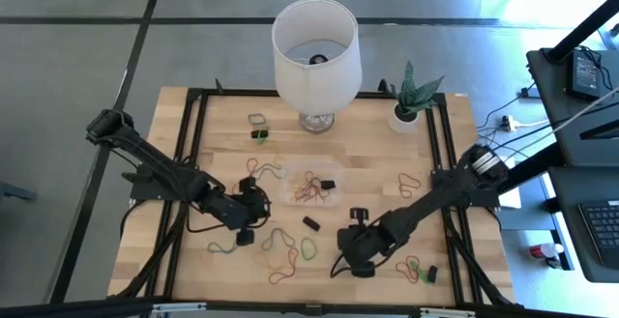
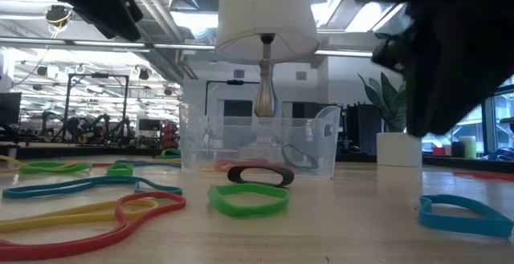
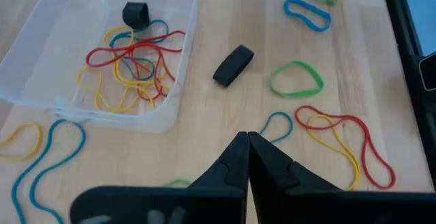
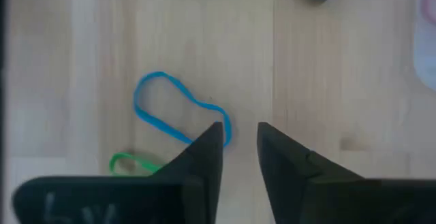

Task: Pick and place rubber bands into bin
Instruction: Put the blue rubber band into the container, then put the green rubber band into the container, then put the red rubber band into the container

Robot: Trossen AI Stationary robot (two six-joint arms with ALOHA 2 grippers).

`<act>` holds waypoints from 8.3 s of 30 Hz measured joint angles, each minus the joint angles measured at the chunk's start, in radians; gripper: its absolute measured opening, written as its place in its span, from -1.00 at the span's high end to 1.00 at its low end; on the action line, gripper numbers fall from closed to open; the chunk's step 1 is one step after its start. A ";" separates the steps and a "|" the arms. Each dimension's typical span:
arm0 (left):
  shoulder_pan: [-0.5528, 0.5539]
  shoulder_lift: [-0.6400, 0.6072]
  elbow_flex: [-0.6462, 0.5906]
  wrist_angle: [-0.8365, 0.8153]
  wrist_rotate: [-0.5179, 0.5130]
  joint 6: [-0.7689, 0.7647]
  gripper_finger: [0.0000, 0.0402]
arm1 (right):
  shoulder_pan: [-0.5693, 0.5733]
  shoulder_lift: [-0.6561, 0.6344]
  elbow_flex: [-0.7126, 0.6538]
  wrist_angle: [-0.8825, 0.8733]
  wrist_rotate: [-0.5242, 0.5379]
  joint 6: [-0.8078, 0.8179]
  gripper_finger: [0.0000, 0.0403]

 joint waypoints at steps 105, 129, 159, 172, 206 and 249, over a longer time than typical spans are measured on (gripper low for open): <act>0.002 0.005 -0.005 0.070 -0.137 -0.052 0.98 | -0.317 -0.095 0.385 -0.485 0.144 0.143 0.03; 0.059 0.005 -0.005 0.097 -0.127 -0.026 0.98 | 0.134 -0.663 -0.498 -0.036 0.172 0.510 0.62; 0.221 0.280 -0.005 -0.253 0.030 -0.192 0.38 | 0.141 -0.692 -0.641 0.009 0.172 0.401 0.65; 0.229 0.428 0.009 -0.235 0.068 -0.159 0.81 | 0.141 -0.692 -0.641 0.029 0.171 0.427 0.65; 0.469 0.546 0.760 -0.654 0.083 0.261 0.99 | 0.136 -0.691 -0.641 0.041 0.183 0.402 0.65; 0.508 0.534 0.881 -0.627 0.255 0.359 0.70 | 0.075 -0.689 -0.640 0.156 0.184 0.400 0.65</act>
